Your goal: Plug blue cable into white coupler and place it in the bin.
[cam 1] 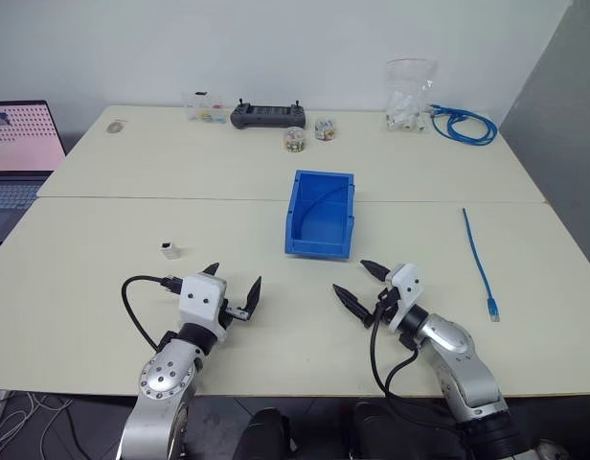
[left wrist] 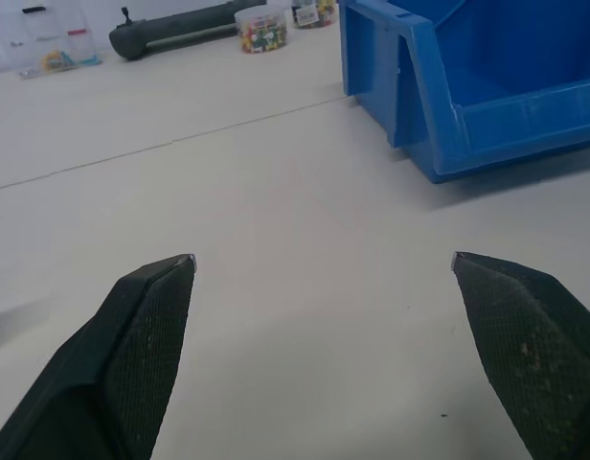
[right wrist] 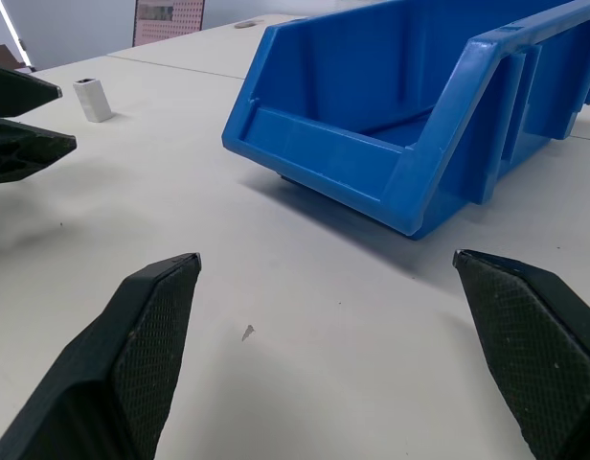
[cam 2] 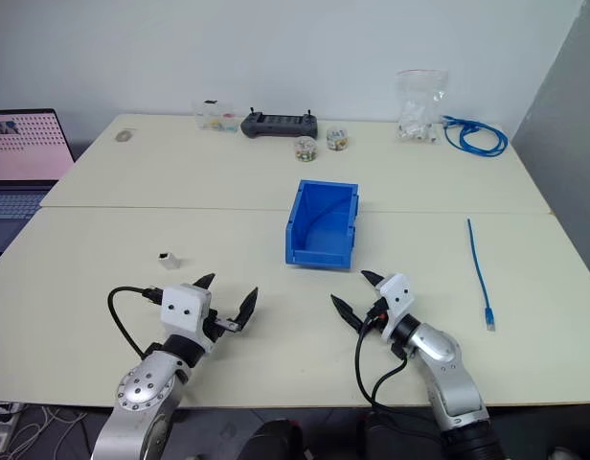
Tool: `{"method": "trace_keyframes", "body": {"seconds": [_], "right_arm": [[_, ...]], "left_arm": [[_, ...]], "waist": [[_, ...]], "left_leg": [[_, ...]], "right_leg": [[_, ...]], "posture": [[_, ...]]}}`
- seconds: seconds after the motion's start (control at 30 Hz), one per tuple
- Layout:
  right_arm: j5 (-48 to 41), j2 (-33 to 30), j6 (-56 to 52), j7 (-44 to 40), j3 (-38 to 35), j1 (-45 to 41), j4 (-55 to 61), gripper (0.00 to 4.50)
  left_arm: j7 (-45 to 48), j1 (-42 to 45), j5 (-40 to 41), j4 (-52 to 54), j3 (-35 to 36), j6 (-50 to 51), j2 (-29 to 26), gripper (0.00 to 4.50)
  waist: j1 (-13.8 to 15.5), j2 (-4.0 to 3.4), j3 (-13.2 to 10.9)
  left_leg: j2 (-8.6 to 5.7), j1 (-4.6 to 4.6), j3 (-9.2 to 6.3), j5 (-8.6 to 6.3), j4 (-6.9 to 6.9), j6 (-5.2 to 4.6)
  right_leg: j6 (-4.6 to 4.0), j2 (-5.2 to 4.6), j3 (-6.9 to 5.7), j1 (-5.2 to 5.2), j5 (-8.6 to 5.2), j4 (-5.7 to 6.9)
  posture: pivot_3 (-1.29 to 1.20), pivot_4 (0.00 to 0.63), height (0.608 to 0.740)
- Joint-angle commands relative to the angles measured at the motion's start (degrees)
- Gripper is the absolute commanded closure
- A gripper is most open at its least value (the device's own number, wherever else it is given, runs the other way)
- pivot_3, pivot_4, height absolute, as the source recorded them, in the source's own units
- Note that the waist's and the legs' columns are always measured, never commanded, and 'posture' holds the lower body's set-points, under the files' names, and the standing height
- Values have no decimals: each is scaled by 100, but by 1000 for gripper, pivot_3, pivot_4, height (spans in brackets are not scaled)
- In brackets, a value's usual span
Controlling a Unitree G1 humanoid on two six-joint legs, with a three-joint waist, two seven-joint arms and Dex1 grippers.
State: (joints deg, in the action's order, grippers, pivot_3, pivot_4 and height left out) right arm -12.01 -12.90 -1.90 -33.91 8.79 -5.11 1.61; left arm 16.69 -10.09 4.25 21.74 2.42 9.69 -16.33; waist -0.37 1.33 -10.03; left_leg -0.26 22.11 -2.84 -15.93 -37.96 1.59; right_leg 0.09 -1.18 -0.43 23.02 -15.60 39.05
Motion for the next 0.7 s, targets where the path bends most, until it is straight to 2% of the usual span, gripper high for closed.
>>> {"method": "trace_keyframes", "body": {"seconds": [0.03,0.3,0.43,0.53,0.7], "right_arm": [[33,-5,152,-48,-6,-76,39,22],[-72,15,84,-102,-23,-77,175,22],[-153,-93,-138,-190,-24,-111,438,22],[-261,-511,-509,-432,-76,-182,1065,22],[-754,-2115,-1205,-1518,-598,-292,1962,22]], "left_arm": [[167,-38,15,-25,-19,-283,-101,0],[1091,-37,806,11,99,-410,-355,0],[1484,194,951,89,-30,-321,-598,0],[1754,545,1099,222,-255,-37,-732,0],[2180,1065,1476,366,-571,612,-905,0]], "waist": [[0,0,0],[-1,-1,0],[0,-1,0],[3,-2,-1],[12,-3,-3]], "left_leg": [[0,0,0,0,0,0],[1,0,0,0,0,0],[0,0,0,0,0,0],[0,0,-1,0,-1,0],[-7,0,-4,-1,-4,-1]], "right_leg": [[0,0,0,0,0,0],[0,0,-1,0,0,0],[0,0,-1,0,0,0],[0,0,-2,0,0,1],[2,-1,-6,-11,0,-6]], "posture": [[0,150,740],[0,150,740],[0,150,740],[0,150,740],[0,150,740]]}}
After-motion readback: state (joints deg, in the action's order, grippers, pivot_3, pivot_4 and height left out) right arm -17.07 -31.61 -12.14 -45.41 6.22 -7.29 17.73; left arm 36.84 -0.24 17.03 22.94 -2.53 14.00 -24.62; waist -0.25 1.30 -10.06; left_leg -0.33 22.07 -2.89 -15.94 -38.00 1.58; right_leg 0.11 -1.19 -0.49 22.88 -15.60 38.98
